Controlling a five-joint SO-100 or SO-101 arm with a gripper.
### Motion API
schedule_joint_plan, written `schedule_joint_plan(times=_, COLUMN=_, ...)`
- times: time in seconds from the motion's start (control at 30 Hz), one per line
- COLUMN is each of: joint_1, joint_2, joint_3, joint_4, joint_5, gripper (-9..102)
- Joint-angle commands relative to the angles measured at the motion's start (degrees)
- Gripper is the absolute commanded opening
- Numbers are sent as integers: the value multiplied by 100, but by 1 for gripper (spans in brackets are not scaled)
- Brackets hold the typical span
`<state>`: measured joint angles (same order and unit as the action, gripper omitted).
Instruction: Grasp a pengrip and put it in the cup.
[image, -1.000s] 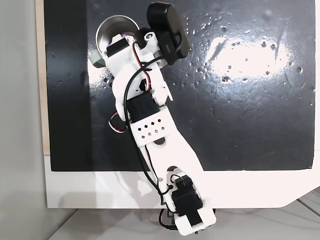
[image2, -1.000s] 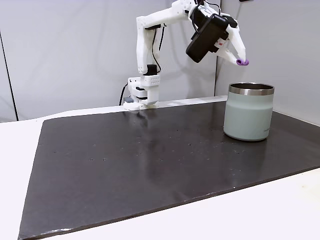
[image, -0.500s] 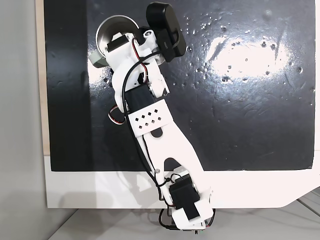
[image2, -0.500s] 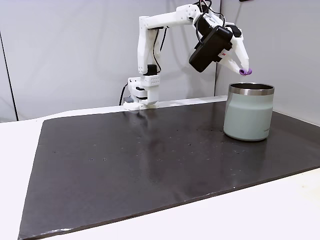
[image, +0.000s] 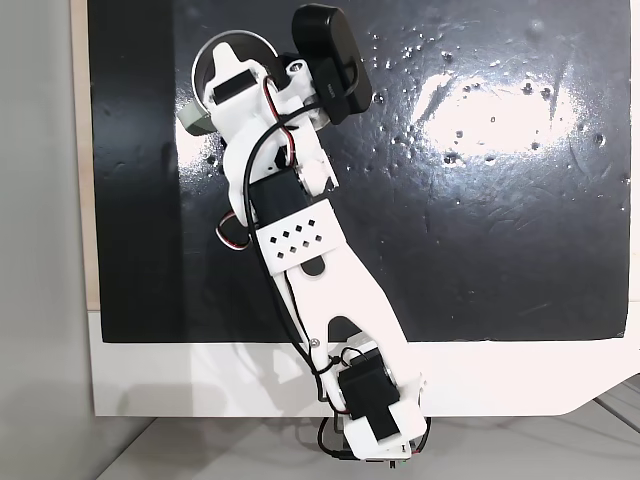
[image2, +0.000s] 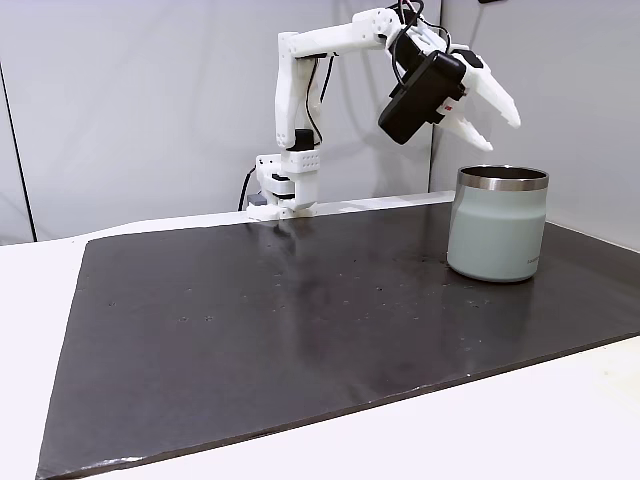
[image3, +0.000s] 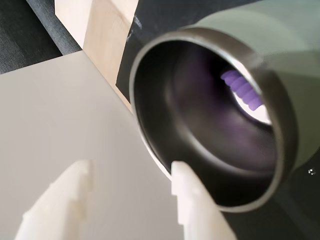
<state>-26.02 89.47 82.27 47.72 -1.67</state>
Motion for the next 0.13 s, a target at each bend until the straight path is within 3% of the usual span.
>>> schedule_joint_plan(times=0.0, joint_1=35, joint_2=62, joint_3=-387, joint_4=-105, joint_5=62, gripper=20)
schedule_joint_plan(times=0.1, joint_1=35, joint_2=70, joint_3=-387, joint_4=-79, joint_5=62, gripper=20)
